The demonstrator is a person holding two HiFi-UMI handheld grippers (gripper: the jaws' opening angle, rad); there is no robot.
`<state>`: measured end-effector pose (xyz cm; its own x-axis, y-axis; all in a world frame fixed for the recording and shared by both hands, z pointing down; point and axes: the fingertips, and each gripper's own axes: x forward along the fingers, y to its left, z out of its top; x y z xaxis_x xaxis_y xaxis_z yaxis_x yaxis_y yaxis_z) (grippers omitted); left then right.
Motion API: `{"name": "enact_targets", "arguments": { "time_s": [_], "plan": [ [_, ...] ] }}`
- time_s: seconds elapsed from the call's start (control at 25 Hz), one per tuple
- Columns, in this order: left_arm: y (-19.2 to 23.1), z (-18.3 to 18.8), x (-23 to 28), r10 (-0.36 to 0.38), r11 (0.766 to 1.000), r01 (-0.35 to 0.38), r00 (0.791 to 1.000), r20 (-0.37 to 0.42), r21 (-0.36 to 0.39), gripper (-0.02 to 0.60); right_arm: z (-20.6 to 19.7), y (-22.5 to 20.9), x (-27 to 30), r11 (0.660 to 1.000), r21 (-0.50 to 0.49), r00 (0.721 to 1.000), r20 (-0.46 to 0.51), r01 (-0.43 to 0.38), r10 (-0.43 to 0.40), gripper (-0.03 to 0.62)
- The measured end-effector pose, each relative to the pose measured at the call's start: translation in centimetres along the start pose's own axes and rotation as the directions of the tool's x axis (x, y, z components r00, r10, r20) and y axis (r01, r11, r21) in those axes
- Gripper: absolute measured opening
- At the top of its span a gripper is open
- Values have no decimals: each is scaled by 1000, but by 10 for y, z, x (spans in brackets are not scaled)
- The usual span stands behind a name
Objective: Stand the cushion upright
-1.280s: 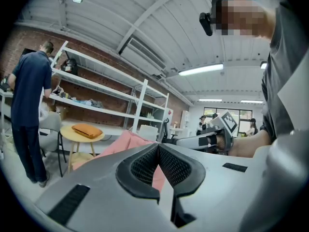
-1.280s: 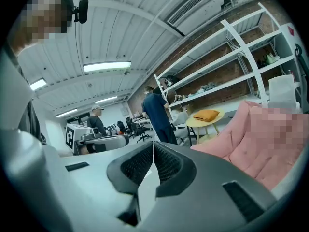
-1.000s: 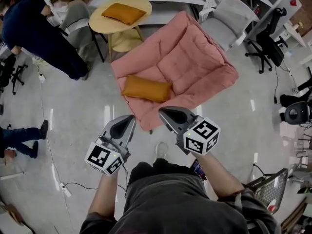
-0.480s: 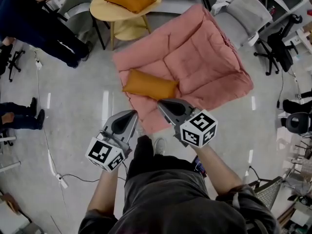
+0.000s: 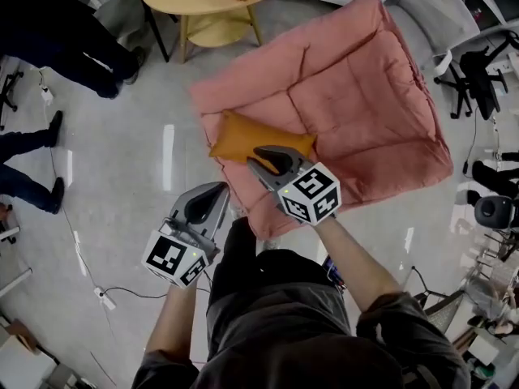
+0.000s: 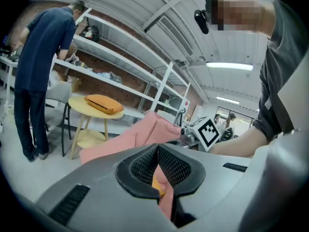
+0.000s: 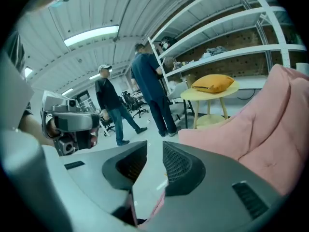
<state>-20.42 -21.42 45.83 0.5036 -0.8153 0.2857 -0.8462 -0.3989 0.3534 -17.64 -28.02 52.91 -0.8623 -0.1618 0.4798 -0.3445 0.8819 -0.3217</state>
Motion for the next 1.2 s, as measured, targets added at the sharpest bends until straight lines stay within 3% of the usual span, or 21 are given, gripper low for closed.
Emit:
{"name": "enact_targets", "arguments": {
  "time_s": [0.08, 0.32, 0.52, 0.68, 0.84, 1.0, 1.12, 1.2],
  "plan": [
    [27, -3, 9, 0, 1000, 0, 1000, -16, -16, 12, -11, -17, 38, 1000, -9, 998, -61, 0, 0, 144],
    [97, -28, 26, 12, 998, -16, 998, -56, -59, 12, -64, -65, 139, 995, -98, 973, -227, 12, -34, 172],
    [131, -56, 31, 17, 995, -26, 995, -99, -94, 12, -108, -96, 199, 984, -173, 940, -328, 36, -92, 201],
    [145, -73, 31, 25, 991, -40, 992, -121, -128, 12, -147, -112, 231, 963, -267, 897, -417, 32, -146, 219],
    [155, -82, 29, 25, 989, -46, 989, -146, -141, 12, -192, -127, 253, 920, -392, 818, -530, -4, -222, 221],
    [154, -86, 25, 32, 986, -57, 987, -156, -156, 12, -218, -136, 258, 854, -517, 764, -570, -49, -301, 216],
    [150, -85, 21, 48, 979, -77, 987, -155, -190, 12, -226, -140, 257, 812, -577, 736, -585, -83, -341, 96],
    [152, -87, 17, 56, 976, -87, 986, -159, -199, 12, -224, -139, 256, 794, -599, 740, -579, -101, -342, 38]
  ]
}}
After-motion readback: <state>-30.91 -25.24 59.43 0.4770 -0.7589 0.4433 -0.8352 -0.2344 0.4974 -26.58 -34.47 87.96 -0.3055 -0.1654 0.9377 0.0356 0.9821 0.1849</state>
